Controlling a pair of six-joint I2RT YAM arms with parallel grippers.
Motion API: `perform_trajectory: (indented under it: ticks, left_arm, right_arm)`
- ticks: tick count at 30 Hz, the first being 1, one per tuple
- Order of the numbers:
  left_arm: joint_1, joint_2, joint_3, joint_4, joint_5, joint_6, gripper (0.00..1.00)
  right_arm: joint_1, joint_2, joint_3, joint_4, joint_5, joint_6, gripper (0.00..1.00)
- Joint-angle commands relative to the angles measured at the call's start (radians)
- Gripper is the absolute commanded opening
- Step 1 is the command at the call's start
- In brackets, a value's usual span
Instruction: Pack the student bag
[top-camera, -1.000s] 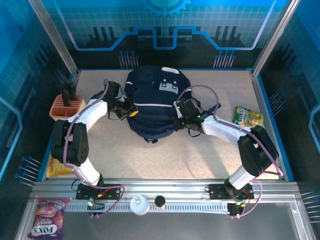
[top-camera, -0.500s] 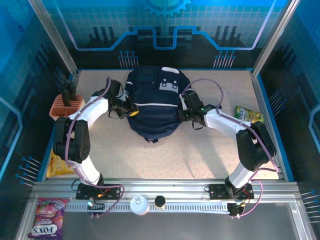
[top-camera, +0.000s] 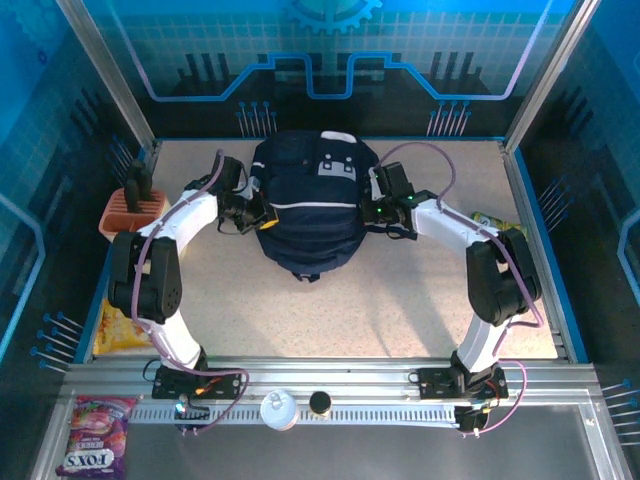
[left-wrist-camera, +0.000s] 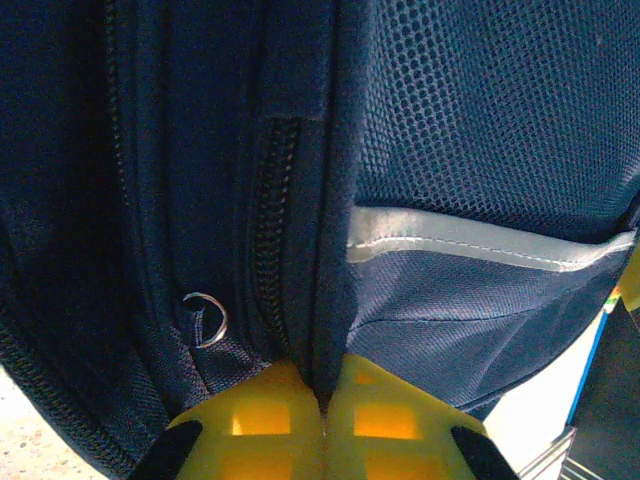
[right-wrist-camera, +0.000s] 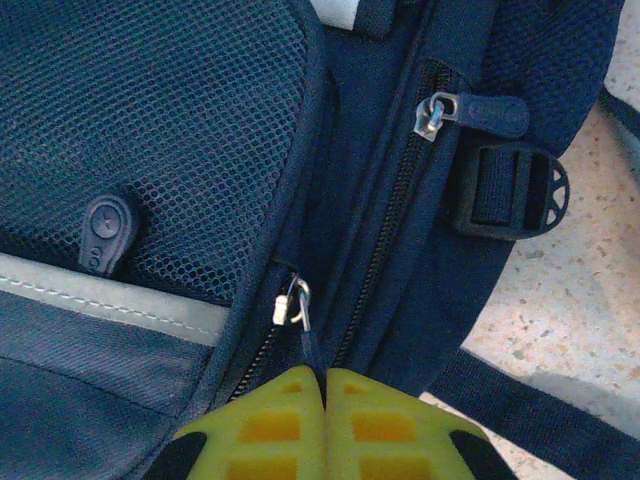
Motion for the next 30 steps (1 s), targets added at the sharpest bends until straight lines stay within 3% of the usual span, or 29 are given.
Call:
perform_trajectory:
  ticks: [1,3,6,11,13,18,24,30]
  left_arm:
    - [0.012,-0.027,0.019,-0.042,0.001,0.039,0.06]
    - [0.012,-0.065,0.013,-0.031,-0.008,0.023,0.17]
    - [0.01,-0.151,-0.017,0.01,-0.037,0.009,0.39]
    - [0.009,-0.296,-0.086,0.097,-0.135,0.028,0.56]
    - [0.004,-0.355,-0.128,0.148,-0.204,0.053,0.67]
    - [-0.029,-0.511,-0.305,0.367,-0.412,0.157,0.98]
    - [-0.055,-0.634,-0.525,0.563,-0.658,0.256,0.99]
    - [-0.058,-0.663,-0.7,0.72,-0.922,0.304,0.99]
  right_arm:
    - [-0.046,-0.034,0.043,-0.002,0.031,0.072,0.08]
    - [-0.054,-0.074,0.029,-0.021,0.042,0.08,0.19]
    - [-0.068,-0.177,-0.028,-0.031,0.078,0.097,0.5]
    - [-0.104,-0.378,-0.14,-0.051,0.215,0.117,0.82]
    - [-0.121,-0.46,-0.191,-0.04,0.284,0.114,0.98]
    - [-0.142,-0.611,-0.327,0.036,0.493,0.089,1.0]
    - [-0.156,-0.729,-0.544,0.247,0.685,-0.023,1.0]
    - [-0.198,-0.779,-0.747,0.443,0.751,-0.094,1.0]
